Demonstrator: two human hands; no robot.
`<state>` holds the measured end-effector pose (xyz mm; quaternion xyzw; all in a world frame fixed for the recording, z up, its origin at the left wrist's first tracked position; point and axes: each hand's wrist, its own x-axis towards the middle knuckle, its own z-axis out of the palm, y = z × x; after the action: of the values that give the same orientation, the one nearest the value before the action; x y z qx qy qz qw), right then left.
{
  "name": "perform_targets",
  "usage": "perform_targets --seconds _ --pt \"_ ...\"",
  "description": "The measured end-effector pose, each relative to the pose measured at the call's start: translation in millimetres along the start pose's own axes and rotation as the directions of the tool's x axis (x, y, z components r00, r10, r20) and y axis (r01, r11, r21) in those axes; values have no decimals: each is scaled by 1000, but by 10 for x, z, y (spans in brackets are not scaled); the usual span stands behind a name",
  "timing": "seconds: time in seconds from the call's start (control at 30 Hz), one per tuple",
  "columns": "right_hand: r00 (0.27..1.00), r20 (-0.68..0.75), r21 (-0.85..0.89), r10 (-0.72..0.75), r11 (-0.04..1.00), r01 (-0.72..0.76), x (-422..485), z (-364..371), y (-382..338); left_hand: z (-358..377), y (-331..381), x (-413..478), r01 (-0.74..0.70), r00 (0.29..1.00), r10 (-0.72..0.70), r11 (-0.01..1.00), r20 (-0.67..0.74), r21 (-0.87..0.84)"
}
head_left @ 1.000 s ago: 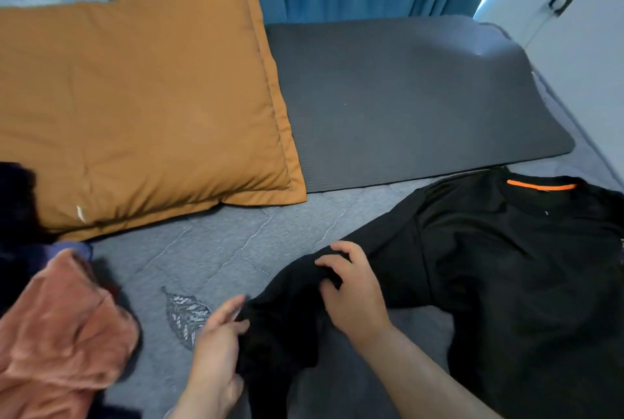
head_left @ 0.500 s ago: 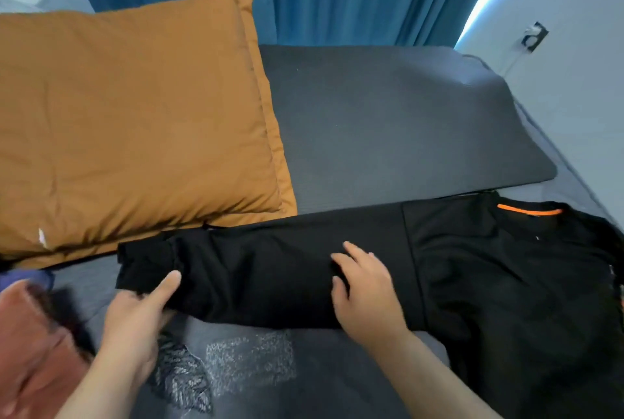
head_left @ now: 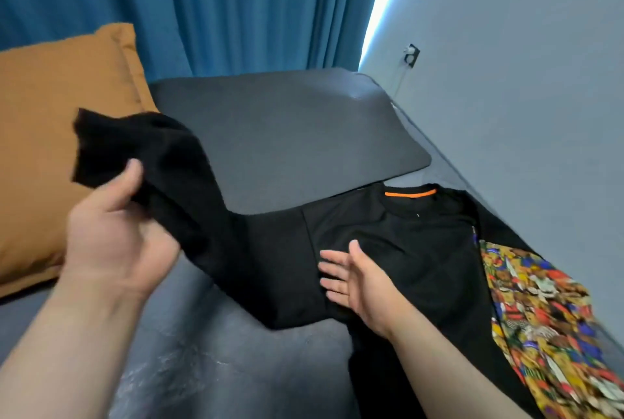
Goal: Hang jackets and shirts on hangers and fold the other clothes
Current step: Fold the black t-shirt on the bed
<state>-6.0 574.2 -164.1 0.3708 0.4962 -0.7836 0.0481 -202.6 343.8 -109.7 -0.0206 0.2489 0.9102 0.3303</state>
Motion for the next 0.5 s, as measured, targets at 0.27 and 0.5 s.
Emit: perform_targets --seconds 0.27,0.5 --pt "986 163 427 -33 903 -40 -1167 -1094 -250 901 -2419 -862 -314 802 -509 87 313 945" --pt "984 -92 125 151 982 -139 -1378 -1814 482 447 -3025 -1423 -135 991 16 91 134 987"
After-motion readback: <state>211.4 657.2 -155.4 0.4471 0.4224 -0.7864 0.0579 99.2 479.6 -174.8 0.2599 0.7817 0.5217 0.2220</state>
